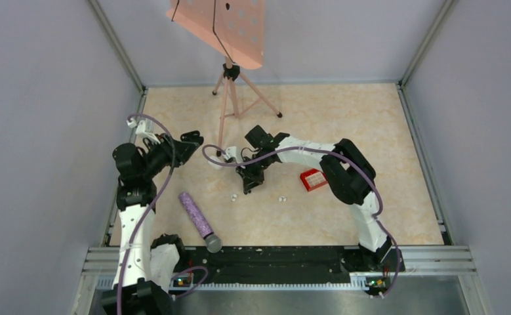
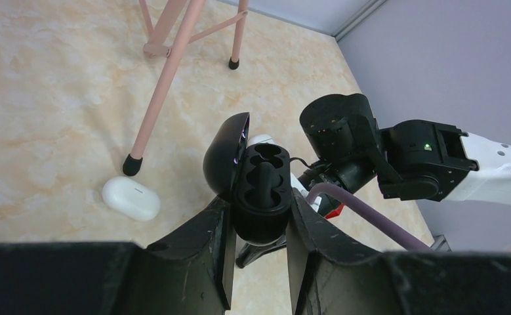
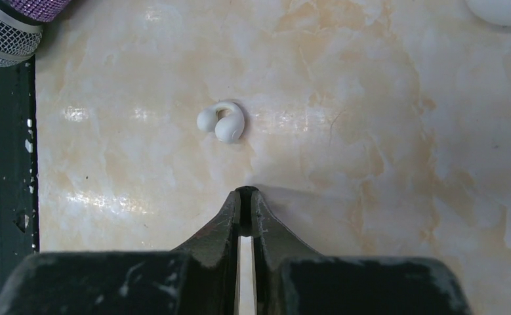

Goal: Insert the wireless bluetooth earbuds into the charging case
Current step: Pick up the earbud from the center of the board, then place the earbud in the charging case.

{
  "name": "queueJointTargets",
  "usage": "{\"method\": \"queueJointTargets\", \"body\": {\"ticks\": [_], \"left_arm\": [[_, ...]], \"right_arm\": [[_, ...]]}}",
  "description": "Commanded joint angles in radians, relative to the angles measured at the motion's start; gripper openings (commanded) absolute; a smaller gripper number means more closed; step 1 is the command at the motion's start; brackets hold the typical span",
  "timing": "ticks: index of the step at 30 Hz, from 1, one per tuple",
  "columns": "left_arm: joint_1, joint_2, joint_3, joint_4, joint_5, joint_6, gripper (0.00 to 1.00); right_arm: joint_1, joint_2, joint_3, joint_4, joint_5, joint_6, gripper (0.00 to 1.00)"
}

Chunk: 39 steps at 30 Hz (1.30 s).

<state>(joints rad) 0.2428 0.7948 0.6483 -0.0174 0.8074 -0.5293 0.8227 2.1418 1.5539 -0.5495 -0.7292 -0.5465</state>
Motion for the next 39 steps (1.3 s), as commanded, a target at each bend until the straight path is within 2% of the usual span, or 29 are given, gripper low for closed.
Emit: {"method": "queueJointTargets", "body": {"ticks": [1, 8, 15, 19, 21, 26, 33, 39], "left_arm": [[0.007, 0.005, -0.002, 0.08, 0.033, -0.018, 0.0], [0.006, 0.028, -0.013, 0.132, 0.083, -0.034, 0.0], [-0.001, 0.087, 0.0, 0.273, 0.195, -0.064, 0.0], [-0.039, 0.129, 0.023, 0.408, 0.326, -0.076, 0.0], [-0.097, 0.148, 0.043, 0.447, 0.385, -0.064, 0.0], [-0.231, 0.186, 0.073, 0.511, 0.405, -0.057, 0.0], [-0.316, 0.207, 0.094, 0.544, 0.474, -0.027, 0.0], [-0.341, 0.206, 0.112, 0.551, 0.487, -0.028, 0.0]], "right_arm": [[0.005, -0.095, -0.031, 0.005, 0.015, -0.009, 0.01], [-0.02, -0.273, -0.113, 0.006, 0.045, 0.016, 0.0], [-0.125, -0.534, -0.228, 0.032, -0.037, 0.097, 0.0], [-0.154, -0.645, -0.184, 0.098, -0.065, 0.195, 0.0], [-0.154, -0.682, -0.143, 0.17, -0.061, 0.266, 0.0], [-0.142, -0.697, -0.047, 0.351, -0.043, 0.47, 0.0], [-0.046, -0.642, 0.071, 0.36, -0.006, 0.462, 0.0], [-0.022, -0.618, 0.079, 0.382, -0.005, 0.488, 0.0]]}}
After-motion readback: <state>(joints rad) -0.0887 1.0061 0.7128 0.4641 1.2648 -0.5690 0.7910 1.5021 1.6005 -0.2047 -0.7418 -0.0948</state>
